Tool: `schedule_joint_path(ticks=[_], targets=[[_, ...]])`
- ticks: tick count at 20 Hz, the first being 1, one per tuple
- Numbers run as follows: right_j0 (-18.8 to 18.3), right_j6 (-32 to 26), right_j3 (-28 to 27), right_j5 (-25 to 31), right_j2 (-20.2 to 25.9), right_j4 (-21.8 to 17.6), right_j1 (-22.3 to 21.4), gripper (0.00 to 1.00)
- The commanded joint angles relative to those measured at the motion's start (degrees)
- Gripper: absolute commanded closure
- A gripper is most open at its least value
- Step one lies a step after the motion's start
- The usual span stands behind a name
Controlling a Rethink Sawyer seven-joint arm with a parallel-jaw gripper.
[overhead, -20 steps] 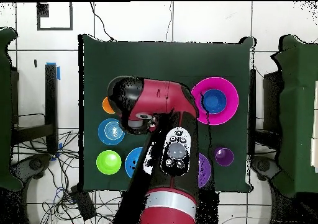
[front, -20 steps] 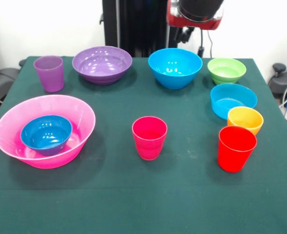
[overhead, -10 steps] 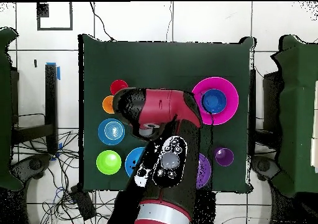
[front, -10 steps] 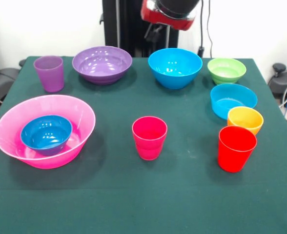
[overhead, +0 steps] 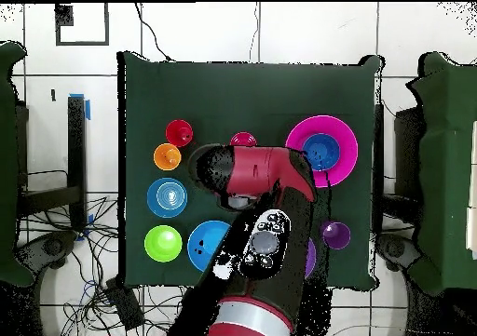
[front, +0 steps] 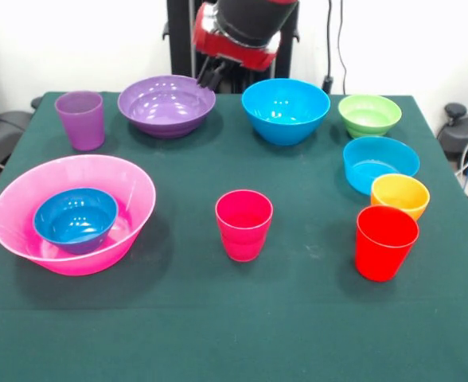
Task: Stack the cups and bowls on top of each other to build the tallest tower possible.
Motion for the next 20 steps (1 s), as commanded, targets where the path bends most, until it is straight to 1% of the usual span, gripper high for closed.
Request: schedule_joint_path(ticks=[1,3,8,14,19,20], targets=[[1.15,14.55,5.64,-10.14,0.55,-3.88,9.05,1.0],[1.21,14.85,6.06,-12.56,0.21,-3.67,10.81,1.0],[2.29,16.32,7.26,-16.41,-0.53,-2.25,13.29,1.0],[3.96,17.59,9.89,-19.82,-1.13,-1.95,14.17,1.0],[4.73,17.86,10.7,-20.29,-0.54,-1.24,14.53,1.0],[4.81,17.88,10.81,-20.15,-0.39,-0.98,14.45,0.0]])
